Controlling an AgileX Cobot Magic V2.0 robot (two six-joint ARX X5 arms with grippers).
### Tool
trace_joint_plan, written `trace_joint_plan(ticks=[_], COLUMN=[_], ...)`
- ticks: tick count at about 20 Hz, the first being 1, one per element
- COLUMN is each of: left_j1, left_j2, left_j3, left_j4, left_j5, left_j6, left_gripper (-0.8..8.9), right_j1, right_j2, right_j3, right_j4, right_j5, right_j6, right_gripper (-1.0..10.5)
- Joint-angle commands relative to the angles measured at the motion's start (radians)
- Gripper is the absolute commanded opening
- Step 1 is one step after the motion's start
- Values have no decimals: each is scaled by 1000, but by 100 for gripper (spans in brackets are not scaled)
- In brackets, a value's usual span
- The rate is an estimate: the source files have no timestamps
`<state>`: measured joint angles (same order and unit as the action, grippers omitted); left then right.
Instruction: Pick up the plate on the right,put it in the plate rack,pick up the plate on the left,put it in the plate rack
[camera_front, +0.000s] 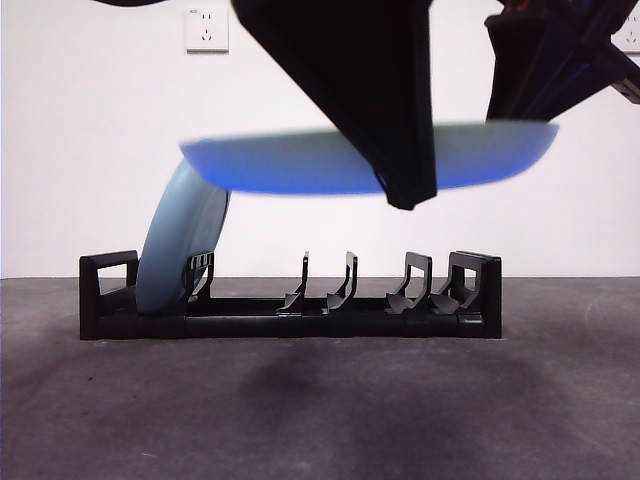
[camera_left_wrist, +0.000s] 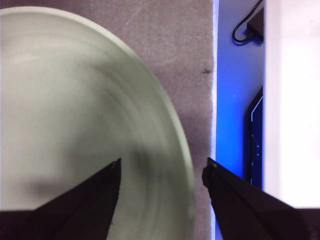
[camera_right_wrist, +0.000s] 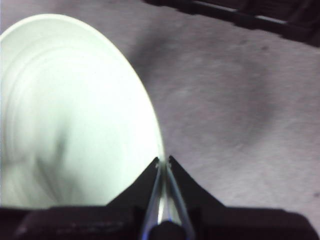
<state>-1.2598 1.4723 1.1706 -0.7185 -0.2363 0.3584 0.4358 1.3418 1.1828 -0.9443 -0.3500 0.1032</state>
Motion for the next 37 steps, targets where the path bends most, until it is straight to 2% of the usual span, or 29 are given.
trace_joint_plan(ticks=[1, 2, 5, 12, 14, 15, 18, 19, 21, 24, 27, 32, 37], left_j1=[-10, -10, -11, -48, -57, -58, -58, -57, -48, 10, 111, 320, 485], left_j2=[4, 4, 4, 4, 4, 4, 4, 4, 4, 4, 4, 4, 4], left_j3=[-5, -5, -5, -5, -5, -5, -5, -5, -5, -5, -5, -5, -5], left_j4=[22, 22, 10, 26, 60, 92, 198, 237, 317, 461, 600, 811, 887], left_j5=[5, 5, 6, 14, 94, 157, 282, 295, 290, 291, 299, 407, 430], left_j6=[13, 13, 13, 12, -2, -33, -149, -180, -252, -374, -497, -680, -766], left_gripper=[276, 236, -17, -9, -9, -9, -9, -9, -9, -9, -9, -9, -9], right_j1=[-11, -12, -25, -51, -69, -89, -157, -179, -218, -277, -341, -398, -397], right_j2=[-9, -11, -11, -14, -23, -34, -90, -113, -168, -240, -298, -315, -315], right_j3=[-3, -3, -3, -3, -3, -3, -3, -3, -3, -3, -3, -3, -3], right_j4=[-2, -6, -10, -10, -5, 2, 62, 89, 139, 208, 238, 234, 234], right_j5=[-21, -19, -18, -16, -10, -9, -6, 13, 107, 206, 240, 251, 251], right_j6=[-15, -15, -18, -26, -26, -26, -22, -20, -12, 0, 2, 2, 1], right_gripper=[-9, -9, -9, 10, 117, 179, 190, 190, 189, 188, 187, 187, 186])
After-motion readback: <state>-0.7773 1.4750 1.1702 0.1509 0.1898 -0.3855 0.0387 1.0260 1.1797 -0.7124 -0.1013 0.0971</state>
